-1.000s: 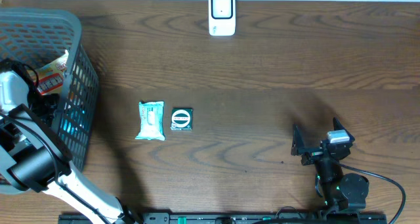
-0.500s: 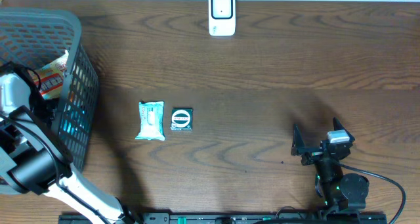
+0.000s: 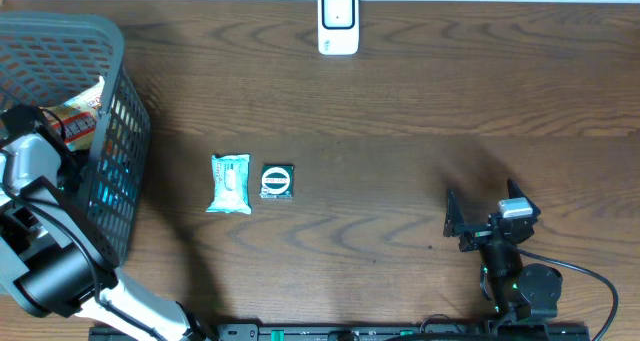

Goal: Scan the item barcode
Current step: 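Reach the left gripper into the basket and grasp the teal mouthwash bottle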

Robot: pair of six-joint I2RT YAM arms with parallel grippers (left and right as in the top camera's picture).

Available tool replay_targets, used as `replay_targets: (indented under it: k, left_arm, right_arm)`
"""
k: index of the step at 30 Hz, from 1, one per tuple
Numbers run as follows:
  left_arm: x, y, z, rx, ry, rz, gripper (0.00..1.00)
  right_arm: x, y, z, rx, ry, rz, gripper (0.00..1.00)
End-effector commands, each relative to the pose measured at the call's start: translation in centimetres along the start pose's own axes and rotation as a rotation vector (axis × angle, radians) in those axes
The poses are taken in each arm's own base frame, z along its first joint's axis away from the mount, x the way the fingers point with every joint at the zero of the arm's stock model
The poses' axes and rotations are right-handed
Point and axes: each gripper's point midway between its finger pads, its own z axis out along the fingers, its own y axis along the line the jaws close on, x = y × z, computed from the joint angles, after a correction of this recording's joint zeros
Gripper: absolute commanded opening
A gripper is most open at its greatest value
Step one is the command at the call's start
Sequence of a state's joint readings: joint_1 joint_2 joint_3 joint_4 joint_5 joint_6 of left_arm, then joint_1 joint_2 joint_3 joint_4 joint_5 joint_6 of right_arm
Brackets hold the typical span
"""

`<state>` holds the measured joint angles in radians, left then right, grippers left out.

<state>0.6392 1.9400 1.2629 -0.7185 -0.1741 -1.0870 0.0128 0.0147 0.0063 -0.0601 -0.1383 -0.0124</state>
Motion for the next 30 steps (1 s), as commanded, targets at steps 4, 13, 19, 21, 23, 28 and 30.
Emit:
replay_targets:
  k: [4,13,19,21,23,28,30]
  left_arm:
    - [6.4,7.1,7.6,-0.257,0.215,0.148,0.77]
    - [4.2,3.9,4.5,-0.145,0.168,0.204,0.67]
    - [1.4,1.2,-1.6,0.026,0.074,0.201,0.67]
    - [0.4,0.5,-4.4,0.101,0.031,0.188,0.67]
    - [-0.5,0.2,-7.3,0.177,-0.011,0.175,0.67]
    - [-2.3,0.4,-15.3,0.387,-0.129,0.135,0.67]
    - [-2.9,1.1,-19.4,0.496,-0.185,0.112,0.67]
  right_arm:
    - [0.0,0.2,0.0,-0.008,-0.003,-0.005,0.99]
    - [0.0,0.2,0.0,-0.008,-0.003,-0.005,0.99]
    - [0.0,0.2,0.0,-0.008,-0.003,-0.005,0.99]
    - [0.0,0.2,0.0,-0.008,-0.003,-0.005,0.99]
    - [0.0,0.2,0.0,-0.008,-0.003,-0.005,0.99]
    - [0.0,0.2,0.0,-0.008,-0.003,-0.005,0.99]
    - [0.0,0.2,0.0,-0.008,-0.003,-0.005,0.99]
